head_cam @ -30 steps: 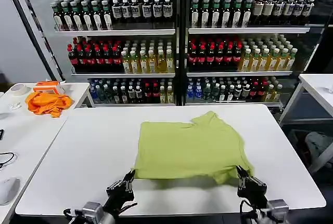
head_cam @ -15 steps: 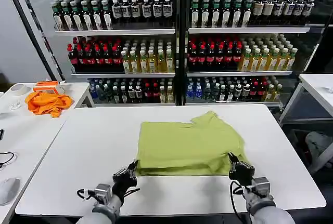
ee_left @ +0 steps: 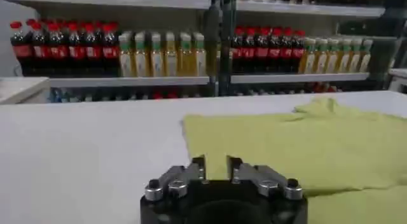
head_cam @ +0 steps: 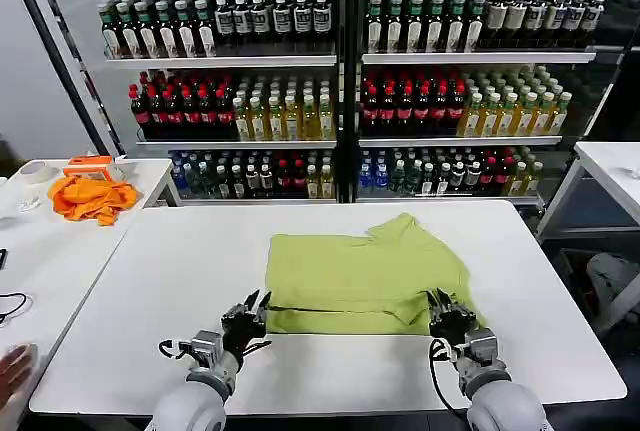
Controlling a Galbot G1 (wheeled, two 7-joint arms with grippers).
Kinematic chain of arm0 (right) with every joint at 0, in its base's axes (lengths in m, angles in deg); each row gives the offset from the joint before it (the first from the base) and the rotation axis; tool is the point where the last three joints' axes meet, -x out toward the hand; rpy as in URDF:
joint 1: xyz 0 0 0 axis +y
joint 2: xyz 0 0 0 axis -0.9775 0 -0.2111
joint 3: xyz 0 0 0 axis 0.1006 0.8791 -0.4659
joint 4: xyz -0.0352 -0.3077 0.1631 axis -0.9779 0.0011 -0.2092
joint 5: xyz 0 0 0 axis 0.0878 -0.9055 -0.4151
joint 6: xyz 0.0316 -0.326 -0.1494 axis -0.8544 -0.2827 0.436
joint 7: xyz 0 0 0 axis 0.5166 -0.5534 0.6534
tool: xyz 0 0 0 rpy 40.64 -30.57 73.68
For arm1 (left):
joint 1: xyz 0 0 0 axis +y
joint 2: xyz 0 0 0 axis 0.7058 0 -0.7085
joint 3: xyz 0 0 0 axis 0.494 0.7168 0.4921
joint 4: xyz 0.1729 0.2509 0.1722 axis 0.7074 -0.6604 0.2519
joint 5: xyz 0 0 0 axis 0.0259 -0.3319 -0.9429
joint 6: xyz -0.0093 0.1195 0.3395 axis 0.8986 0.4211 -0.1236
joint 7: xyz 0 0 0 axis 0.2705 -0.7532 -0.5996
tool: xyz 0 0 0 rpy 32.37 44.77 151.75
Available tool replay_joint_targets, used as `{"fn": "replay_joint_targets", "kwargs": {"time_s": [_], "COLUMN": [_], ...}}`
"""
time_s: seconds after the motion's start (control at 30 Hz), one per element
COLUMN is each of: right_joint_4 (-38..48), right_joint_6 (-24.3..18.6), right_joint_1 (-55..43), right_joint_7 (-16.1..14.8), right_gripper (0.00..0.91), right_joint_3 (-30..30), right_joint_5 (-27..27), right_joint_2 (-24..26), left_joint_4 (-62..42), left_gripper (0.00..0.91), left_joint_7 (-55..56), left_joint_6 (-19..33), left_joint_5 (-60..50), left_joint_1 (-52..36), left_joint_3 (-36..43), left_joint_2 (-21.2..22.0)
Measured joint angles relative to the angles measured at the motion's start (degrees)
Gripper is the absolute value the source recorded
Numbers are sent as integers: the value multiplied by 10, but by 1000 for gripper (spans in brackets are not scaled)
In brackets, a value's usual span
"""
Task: Fold and organize the clothes.
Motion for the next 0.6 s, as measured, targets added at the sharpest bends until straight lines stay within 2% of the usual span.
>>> {"fn": "replay_joint_targets", "kwargs": {"time_s": [0.37, 0.53, 0.57, 0.6], "right_joint_4": [-15, -3, 0, 3], "right_joint_6": [4, 7, 7, 7], "right_joint_1": [68, 78, 79, 80], "right_joint_7": [2, 5, 6, 6], "right_gripper": [907, 907, 524, 292], "right_joint_3": [-71, -84, -85, -87], "right_joint_5": [16, 31, 34, 39], "right_joint_2": [-1, -2, -2, -2], "left_joint_4": [6, -1, -3, -5], "left_gripper": [907, 907, 635, 373], "left_joint_7": [6, 8, 8, 8], "left_joint_6": [6, 7, 6, 6], "left_joint_5": [-9, -13, -13, -13], "left_joint_1": [36, 43, 43, 43], "left_joint_3": [-3, 3, 4, 5], "left_joint_2": [16, 26, 27, 29]}}
